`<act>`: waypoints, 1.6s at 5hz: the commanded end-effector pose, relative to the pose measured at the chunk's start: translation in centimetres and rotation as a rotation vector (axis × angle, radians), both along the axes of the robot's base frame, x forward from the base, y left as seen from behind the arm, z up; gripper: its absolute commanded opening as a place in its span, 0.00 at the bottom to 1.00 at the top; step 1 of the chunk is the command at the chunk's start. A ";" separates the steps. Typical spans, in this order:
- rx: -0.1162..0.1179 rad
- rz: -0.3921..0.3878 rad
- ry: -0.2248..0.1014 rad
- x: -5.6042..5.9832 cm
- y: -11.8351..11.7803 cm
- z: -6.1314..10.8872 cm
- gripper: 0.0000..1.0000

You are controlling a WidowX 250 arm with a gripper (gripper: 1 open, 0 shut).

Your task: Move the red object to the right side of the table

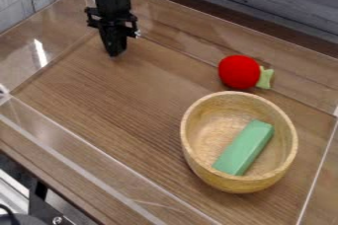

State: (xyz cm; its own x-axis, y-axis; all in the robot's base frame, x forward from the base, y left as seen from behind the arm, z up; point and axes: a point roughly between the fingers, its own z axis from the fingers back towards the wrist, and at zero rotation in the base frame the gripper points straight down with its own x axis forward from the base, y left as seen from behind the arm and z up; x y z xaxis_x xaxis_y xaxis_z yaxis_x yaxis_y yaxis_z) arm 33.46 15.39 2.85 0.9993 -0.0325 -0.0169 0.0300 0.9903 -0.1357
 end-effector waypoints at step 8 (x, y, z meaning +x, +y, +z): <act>-0.025 -0.034 0.000 0.9 -1.8 1.5 0.00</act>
